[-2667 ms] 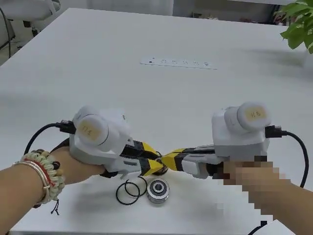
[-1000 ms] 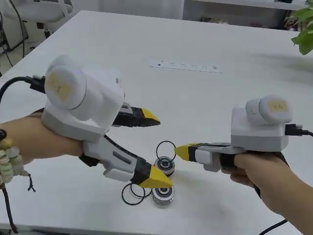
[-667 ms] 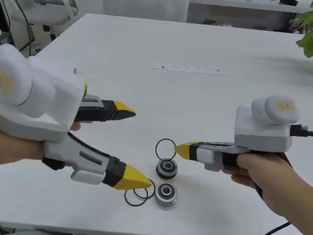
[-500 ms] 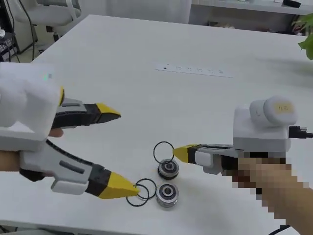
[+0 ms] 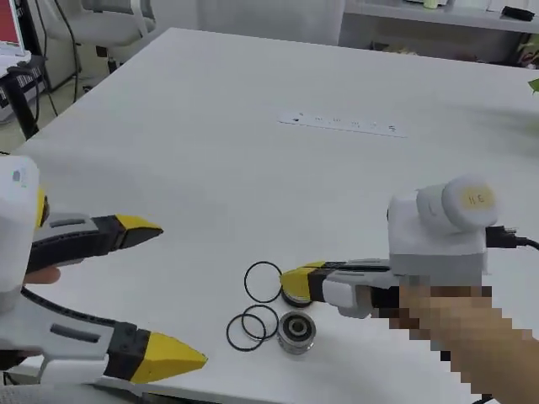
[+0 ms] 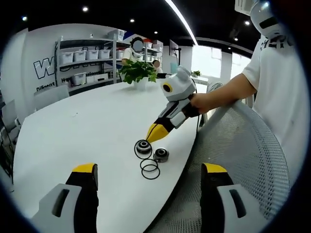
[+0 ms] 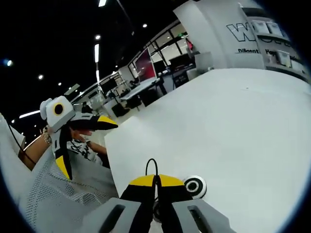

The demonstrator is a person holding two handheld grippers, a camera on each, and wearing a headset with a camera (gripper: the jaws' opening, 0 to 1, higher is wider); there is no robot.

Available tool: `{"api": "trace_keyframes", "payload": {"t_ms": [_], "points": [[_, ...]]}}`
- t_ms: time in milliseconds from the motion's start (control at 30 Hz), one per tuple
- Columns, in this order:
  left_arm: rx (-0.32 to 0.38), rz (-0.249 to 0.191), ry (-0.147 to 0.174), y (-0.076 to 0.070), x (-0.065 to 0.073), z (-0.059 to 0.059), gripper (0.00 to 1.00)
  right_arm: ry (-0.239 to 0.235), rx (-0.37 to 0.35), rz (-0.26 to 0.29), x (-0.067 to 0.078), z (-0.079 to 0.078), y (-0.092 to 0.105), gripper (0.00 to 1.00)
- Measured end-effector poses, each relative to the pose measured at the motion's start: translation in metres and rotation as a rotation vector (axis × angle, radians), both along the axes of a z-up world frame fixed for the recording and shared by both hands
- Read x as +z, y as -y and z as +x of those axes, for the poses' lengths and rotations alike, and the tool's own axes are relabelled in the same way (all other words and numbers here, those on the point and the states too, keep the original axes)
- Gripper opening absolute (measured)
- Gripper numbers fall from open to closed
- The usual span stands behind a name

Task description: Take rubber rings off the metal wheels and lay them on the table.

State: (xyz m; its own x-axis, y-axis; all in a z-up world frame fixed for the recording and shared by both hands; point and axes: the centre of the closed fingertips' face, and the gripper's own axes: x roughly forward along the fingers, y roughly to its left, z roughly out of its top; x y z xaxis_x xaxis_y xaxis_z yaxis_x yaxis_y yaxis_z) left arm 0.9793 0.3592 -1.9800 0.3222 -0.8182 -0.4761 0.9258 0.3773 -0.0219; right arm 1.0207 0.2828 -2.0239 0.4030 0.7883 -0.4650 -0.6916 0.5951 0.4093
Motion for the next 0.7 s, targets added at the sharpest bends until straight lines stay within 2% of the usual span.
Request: {"api": "trace_keyframes", "payload": {"t_ms": [267,400,567,700], "points": [[0.005,0.006,-0.024,0.002,-0.01,-0.004,0.86,0.003,0.052,-0.039,-0.01,-0.011,-0.01,0.0],[0.005,0.017,-0.046,0.002,-0.015,-0.006,0.85,0.009,0.081,-0.074,-0.017,-0.016,-0.013,0.0],[0.018,0.015,-0.05,0.001,-0.016,-0.005,0.85,0.029,0.119,-0.133,-0.026,-0.02,-0.014,0.0],[0.021,0.004,-0.062,0.001,-0.016,-0.005,0.85,0.041,0.118,-0.151,-0.03,-0.02,-0.015,0.0]]}}
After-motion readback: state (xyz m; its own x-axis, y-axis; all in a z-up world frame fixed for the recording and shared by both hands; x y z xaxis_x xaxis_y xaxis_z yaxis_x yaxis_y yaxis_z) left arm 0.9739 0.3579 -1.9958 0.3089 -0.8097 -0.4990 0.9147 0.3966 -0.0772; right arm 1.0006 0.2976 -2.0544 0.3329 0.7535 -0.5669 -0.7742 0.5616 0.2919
